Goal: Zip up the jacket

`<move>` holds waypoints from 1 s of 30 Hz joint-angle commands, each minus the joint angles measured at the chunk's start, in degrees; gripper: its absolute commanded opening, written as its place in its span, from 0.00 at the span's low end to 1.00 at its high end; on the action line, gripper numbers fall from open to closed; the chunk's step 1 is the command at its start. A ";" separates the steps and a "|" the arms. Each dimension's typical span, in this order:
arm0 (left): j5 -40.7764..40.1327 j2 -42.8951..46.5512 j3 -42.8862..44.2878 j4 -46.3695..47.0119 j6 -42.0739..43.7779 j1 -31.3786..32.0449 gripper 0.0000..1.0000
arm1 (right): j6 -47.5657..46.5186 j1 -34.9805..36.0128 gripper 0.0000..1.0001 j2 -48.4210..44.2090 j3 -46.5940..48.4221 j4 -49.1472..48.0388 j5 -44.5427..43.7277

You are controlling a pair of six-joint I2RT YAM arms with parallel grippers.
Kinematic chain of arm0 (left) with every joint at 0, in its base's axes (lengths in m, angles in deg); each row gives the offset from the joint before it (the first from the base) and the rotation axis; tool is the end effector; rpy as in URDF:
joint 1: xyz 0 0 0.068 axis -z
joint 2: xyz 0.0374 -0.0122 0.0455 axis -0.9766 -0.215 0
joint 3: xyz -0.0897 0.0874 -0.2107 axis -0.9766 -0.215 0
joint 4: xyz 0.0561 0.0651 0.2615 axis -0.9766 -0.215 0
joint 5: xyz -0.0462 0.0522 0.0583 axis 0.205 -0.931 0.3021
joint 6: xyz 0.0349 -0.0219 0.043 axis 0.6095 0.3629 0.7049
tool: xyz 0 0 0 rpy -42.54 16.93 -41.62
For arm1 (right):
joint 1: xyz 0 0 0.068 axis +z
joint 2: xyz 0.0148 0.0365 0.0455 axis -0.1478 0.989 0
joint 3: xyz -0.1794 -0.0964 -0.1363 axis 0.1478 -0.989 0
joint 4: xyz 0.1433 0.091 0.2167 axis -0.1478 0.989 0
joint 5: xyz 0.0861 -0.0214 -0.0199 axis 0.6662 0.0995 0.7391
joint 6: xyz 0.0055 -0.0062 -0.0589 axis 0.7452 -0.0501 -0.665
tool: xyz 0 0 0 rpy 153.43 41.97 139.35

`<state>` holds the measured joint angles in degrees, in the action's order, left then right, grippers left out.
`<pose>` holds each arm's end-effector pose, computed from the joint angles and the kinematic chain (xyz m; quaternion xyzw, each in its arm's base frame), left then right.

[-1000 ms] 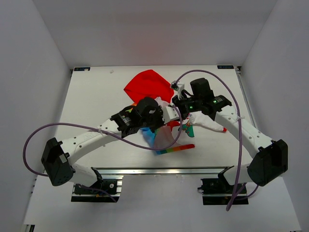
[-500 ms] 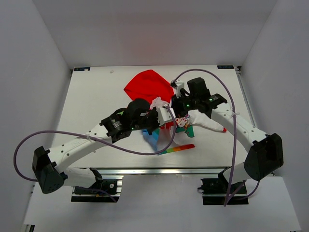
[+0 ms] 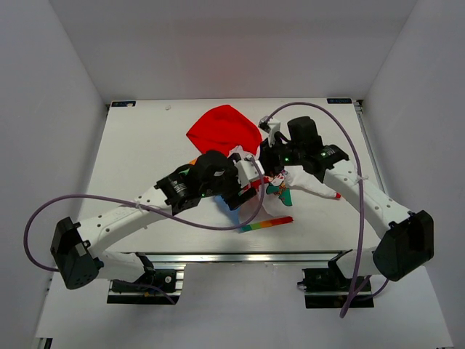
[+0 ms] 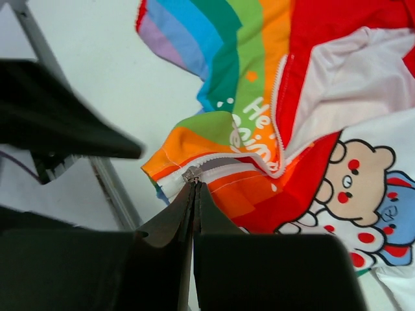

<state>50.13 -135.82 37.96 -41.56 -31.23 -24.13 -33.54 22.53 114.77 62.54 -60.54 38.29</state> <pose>0.1821 -0.2556 0.2909 0.5373 0.6875 -0.2035 0.4442 0.2768 0.1913 0.2920 -0.3339 0.7956 0.3391 0.3748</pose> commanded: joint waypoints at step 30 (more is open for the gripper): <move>-5.27 -5.03 4.65 0.84 -0.37 0.25 0.00 | 1.62 -0.26 0.00 -3.59 -1.10 -1.23 7.02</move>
<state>43.88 -144.34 42.07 -42.76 -31.40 -24.15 -32.53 22.46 111.75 59.78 -60.82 45.35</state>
